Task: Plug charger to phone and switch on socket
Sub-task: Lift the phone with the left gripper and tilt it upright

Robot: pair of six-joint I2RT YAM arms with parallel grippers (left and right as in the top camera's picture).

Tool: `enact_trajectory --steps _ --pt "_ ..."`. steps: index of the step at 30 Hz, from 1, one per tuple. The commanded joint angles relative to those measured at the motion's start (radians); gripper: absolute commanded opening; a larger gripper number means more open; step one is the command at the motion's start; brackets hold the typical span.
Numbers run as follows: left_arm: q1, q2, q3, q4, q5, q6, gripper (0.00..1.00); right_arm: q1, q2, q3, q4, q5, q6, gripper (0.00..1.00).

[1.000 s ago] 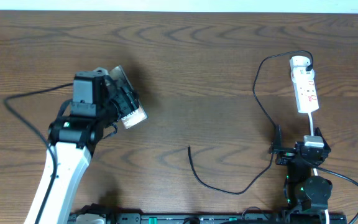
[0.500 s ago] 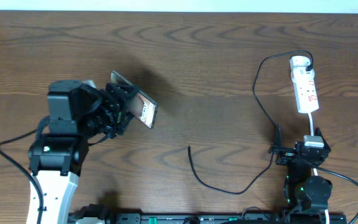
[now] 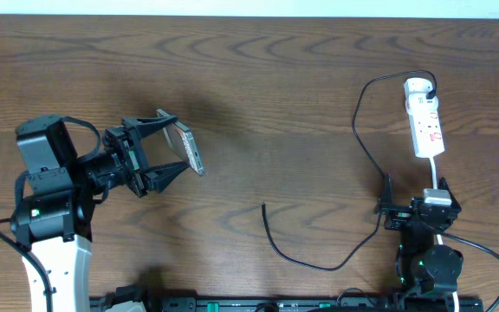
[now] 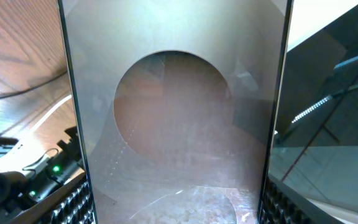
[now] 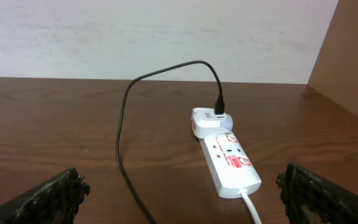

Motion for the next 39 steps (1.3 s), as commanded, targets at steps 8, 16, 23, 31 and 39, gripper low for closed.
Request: enact_trajectory --steps 8,16,23,31,39 --pt "0.016 -0.012 0.031 0.013 0.074 -0.028 0.07 0.008 -0.005 -0.001 -0.004 -0.002 -0.008 0.99" --pt "0.016 -0.012 0.031 0.013 0.063 -0.027 0.07 0.008 -0.005 -0.001 -0.004 -0.002 -0.008 0.99" --pt "0.016 -0.012 0.030 0.002 -0.224 0.115 0.07 0.008 -0.005 -0.001 -0.004 -0.002 -0.008 0.99" --pt "0.016 -0.001 0.017 -0.144 -0.709 0.260 0.07 0.008 -0.005 -0.001 -0.004 -0.002 -0.008 0.99" --pt "0.016 0.082 0.017 -0.315 -0.982 0.286 0.07 0.008 -0.005 -0.001 -0.004 -0.002 -0.008 0.99"
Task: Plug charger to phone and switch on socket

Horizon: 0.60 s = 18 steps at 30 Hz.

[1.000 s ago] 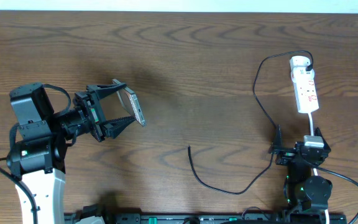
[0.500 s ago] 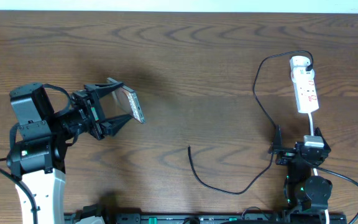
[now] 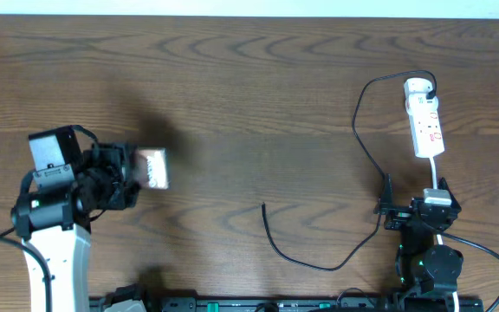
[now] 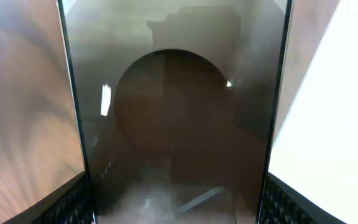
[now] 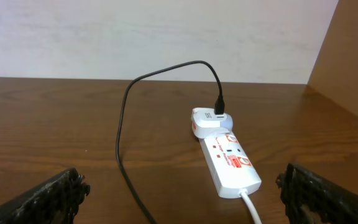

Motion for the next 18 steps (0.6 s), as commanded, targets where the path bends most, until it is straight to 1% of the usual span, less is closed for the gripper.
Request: enact_trajectory --steps 1,9,12,18 --pt "0.004 0.041 0.017 -0.023 -0.149 0.039 0.07 0.008 -0.005 -0.001 -0.004 -0.002 -0.008 0.99" --pt "0.004 0.133 0.017 -0.043 -0.148 0.066 0.08 0.008 -0.005 -0.001 -0.004 -0.002 -0.008 0.99" --pt "0.004 0.140 0.017 -0.042 -0.131 0.064 0.08 0.008 -0.005 -0.001 0.006 0.080 -0.016 0.99" --pt "0.004 0.140 0.017 -0.042 -0.119 0.065 0.08 0.008 -0.005 -0.001 0.005 0.080 -0.029 0.99"
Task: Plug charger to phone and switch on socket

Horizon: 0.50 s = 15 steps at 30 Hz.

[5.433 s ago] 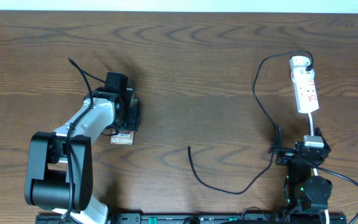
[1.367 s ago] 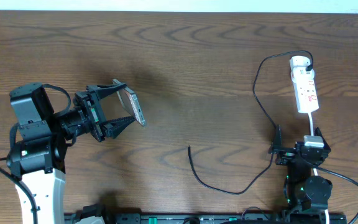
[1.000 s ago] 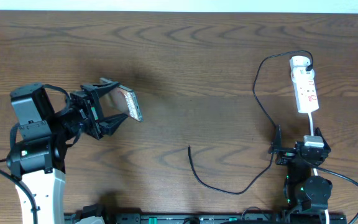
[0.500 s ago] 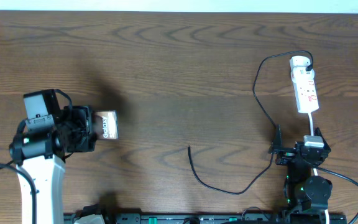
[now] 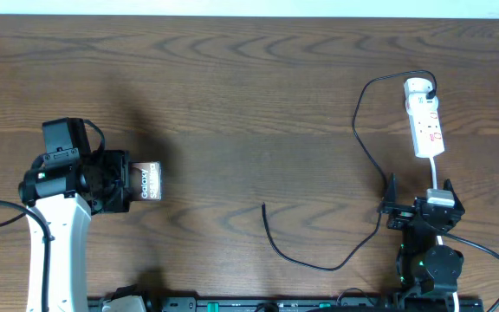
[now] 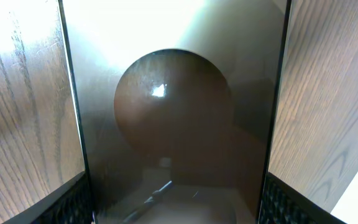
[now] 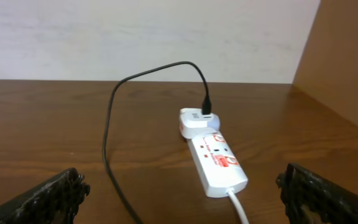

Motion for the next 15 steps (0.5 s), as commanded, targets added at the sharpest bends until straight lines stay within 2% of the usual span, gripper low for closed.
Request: enact_trajectory --steps 1,10,12,15 --pt "0.004 -0.006 0.017 0.001 0.009 0.018 0.07 0.008 -0.005 -0.001 -0.001 0.027 -0.019 0.99" --pt "0.004 -0.006 0.017 0.001 0.016 0.018 0.07 0.008 -0.005 -0.001 0.018 0.027 -0.018 0.99" --pt "0.004 -0.006 0.017 0.001 0.016 0.018 0.07 0.008 -0.005 -0.001 0.071 -0.064 0.042 0.99" --pt "0.004 -0.006 0.017 0.002 0.016 0.017 0.07 0.008 -0.005 -0.001 0.200 -0.304 0.055 0.99"
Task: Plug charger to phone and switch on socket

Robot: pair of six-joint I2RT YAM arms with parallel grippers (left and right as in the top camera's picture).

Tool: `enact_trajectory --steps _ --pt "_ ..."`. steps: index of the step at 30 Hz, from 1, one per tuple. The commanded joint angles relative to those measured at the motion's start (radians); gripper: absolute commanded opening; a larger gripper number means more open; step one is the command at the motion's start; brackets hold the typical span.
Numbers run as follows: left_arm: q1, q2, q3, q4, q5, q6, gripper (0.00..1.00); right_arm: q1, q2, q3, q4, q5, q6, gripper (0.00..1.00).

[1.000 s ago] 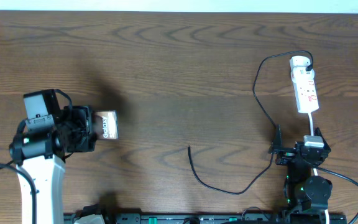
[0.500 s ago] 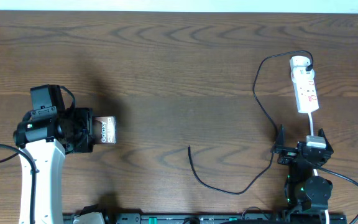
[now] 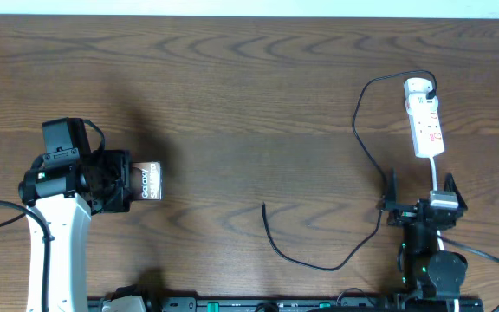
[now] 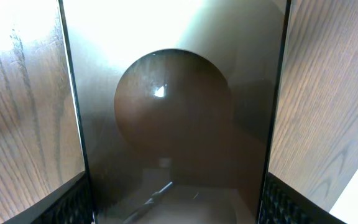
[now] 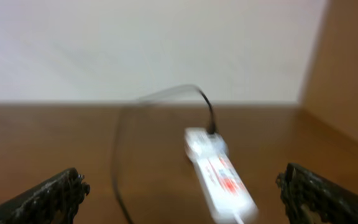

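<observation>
The phone (image 3: pixel 148 181) is at the table's left, its back with a printed label facing up, and my left gripper (image 3: pixel 121 182) is shut on it. In the left wrist view the phone's glossy face (image 4: pixel 173 112) fills the gap between the fingers (image 4: pixel 73 200). A black charger cable (image 3: pixel 362 143) runs from the white adapter (image 3: pixel 417 86), which is plugged into the white power strip (image 3: pixel 426 126), to a free end (image 3: pixel 264 208) mid-table. My right gripper (image 3: pixel 421 192) is open near the front edge, pointing at the strip (image 5: pixel 219 177). That view is blurred.
The strip's own white lead (image 3: pixel 437 173) runs toward the front edge, under my right arm. A pale wall (image 5: pixel 154 43) stands behind the table, and a brown panel (image 5: pixel 347 74) is on the right.
The right wrist view has gone blurred, and my right gripper sits slightly further right in the overhead view. The left gripper and phone have not moved.
My left gripper first held the phone tilted, further toward the table's middle. Then the phone was nearer the left, and later lower down with its labelled back up, where it remains. My right gripper stayed open facing the power strip, its aim shifting slightly.
</observation>
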Motion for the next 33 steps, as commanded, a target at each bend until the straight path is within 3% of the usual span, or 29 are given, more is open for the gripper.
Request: enact_trajectory --steps 1,6,11,15,25,30,33 --pt "0.004 -0.006 0.017 0.003 0.010 0.017 0.07 0.008 -0.005 0.001 0.119 -0.274 0.045 0.99" --pt "0.004 -0.006 0.017 0.024 0.012 0.017 0.08 0.007 0.026 0.110 0.116 -0.282 0.117 0.99" --pt "0.004 -0.006 0.017 0.035 0.036 0.017 0.08 0.008 0.229 0.343 -0.029 -0.299 0.115 0.99" --pt "0.004 -0.006 0.017 0.035 0.035 0.017 0.07 0.008 0.502 0.542 -0.099 -0.415 0.146 0.99" --pt "0.004 -0.006 0.018 0.035 0.035 0.016 0.07 0.031 1.262 0.917 -0.119 -0.984 0.483 0.99" --pt "0.004 -0.006 0.017 0.035 0.035 0.016 0.07 0.068 1.538 0.963 0.043 -1.172 0.761 0.99" --pt "0.004 -0.006 0.017 0.035 0.035 0.016 0.07 0.077 1.669 0.963 0.112 -1.160 1.129 0.99"
